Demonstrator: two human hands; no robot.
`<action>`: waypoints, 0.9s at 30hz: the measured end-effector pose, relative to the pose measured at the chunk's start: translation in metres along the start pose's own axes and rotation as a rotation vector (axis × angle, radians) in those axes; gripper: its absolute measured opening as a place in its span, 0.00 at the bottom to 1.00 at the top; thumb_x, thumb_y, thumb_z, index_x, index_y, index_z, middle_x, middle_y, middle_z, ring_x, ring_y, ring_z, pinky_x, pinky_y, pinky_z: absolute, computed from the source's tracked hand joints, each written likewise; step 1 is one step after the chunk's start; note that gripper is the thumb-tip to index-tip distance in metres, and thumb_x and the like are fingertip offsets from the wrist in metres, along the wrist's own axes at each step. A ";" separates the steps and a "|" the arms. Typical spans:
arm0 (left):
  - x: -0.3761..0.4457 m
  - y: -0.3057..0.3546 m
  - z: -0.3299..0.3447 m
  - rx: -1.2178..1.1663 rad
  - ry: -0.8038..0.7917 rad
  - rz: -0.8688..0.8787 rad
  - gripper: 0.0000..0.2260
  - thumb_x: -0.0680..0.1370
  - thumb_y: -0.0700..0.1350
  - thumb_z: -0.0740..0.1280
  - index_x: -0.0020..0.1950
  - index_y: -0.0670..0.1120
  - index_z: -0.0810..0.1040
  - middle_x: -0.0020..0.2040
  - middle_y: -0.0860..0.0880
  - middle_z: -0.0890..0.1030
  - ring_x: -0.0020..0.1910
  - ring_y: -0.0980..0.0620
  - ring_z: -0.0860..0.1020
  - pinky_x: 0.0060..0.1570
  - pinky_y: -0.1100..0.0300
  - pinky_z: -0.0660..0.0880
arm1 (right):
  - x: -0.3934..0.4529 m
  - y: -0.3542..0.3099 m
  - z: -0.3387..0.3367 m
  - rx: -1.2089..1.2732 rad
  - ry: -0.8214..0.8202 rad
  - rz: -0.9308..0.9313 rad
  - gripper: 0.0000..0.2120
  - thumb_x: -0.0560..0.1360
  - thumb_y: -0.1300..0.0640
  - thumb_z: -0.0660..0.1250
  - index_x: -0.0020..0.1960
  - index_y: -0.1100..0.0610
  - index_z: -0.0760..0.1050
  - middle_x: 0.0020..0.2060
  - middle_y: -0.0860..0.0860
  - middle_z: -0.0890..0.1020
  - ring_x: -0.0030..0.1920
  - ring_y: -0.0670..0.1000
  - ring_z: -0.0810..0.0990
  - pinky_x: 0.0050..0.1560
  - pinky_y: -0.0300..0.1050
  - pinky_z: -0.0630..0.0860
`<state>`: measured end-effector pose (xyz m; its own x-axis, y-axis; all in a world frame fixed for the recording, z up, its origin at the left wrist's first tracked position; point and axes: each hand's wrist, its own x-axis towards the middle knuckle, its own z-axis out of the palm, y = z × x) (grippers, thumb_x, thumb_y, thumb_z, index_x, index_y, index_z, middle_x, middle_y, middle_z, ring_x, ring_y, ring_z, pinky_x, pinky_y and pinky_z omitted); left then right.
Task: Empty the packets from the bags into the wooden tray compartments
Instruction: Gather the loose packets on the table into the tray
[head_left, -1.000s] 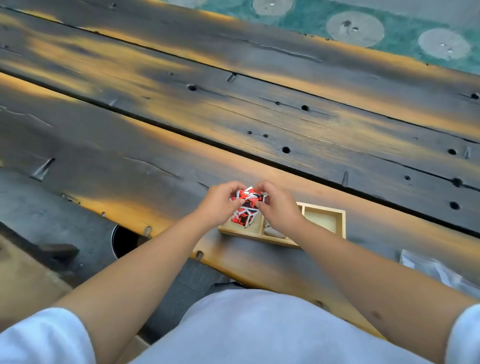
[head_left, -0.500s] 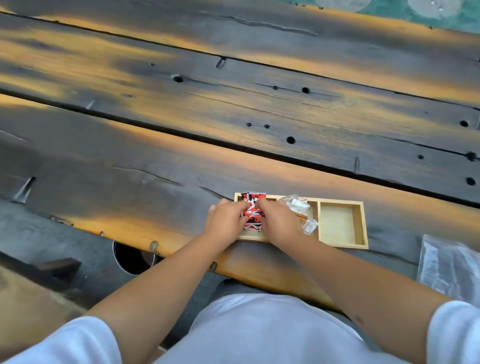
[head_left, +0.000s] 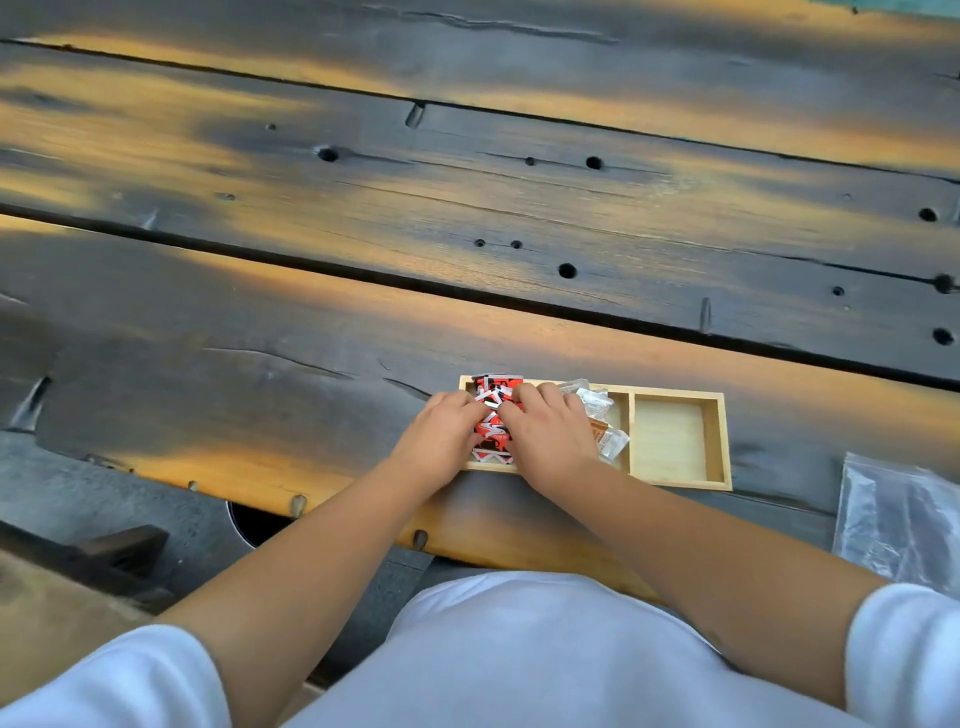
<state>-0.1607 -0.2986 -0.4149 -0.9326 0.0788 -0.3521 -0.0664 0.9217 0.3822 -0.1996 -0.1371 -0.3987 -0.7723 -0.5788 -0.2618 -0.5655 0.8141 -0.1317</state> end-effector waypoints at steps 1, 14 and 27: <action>0.002 0.000 -0.001 0.006 -0.011 0.003 0.11 0.77 0.41 0.69 0.59 0.44 0.78 0.57 0.45 0.77 0.59 0.42 0.72 0.59 0.48 0.72 | 0.002 0.000 -0.001 0.001 -0.002 0.006 0.13 0.67 0.57 0.74 0.51 0.52 0.78 0.52 0.52 0.79 0.52 0.58 0.76 0.50 0.52 0.71; -0.017 0.026 -0.019 0.090 0.103 0.026 0.24 0.76 0.56 0.65 0.71 0.50 0.70 0.73 0.50 0.69 0.75 0.48 0.63 0.72 0.47 0.65 | -0.022 0.015 -0.019 0.154 0.042 -0.017 0.23 0.74 0.47 0.66 0.67 0.52 0.71 0.70 0.52 0.72 0.71 0.56 0.67 0.67 0.55 0.64; -0.041 0.091 -0.024 0.237 0.035 0.036 0.37 0.74 0.70 0.54 0.79 0.59 0.46 0.82 0.49 0.45 0.80 0.43 0.43 0.75 0.37 0.51 | -0.130 0.074 -0.028 0.195 -0.054 0.307 0.43 0.72 0.29 0.58 0.79 0.43 0.45 0.81 0.50 0.43 0.80 0.56 0.43 0.77 0.57 0.46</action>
<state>-0.1366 -0.2264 -0.3453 -0.9450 0.1038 -0.3103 0.0483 0.9822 0.1813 -0.1491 -0.0029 -0.3474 -0.8779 -0.3074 -0.3671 -0.2401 0.9460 -0.2179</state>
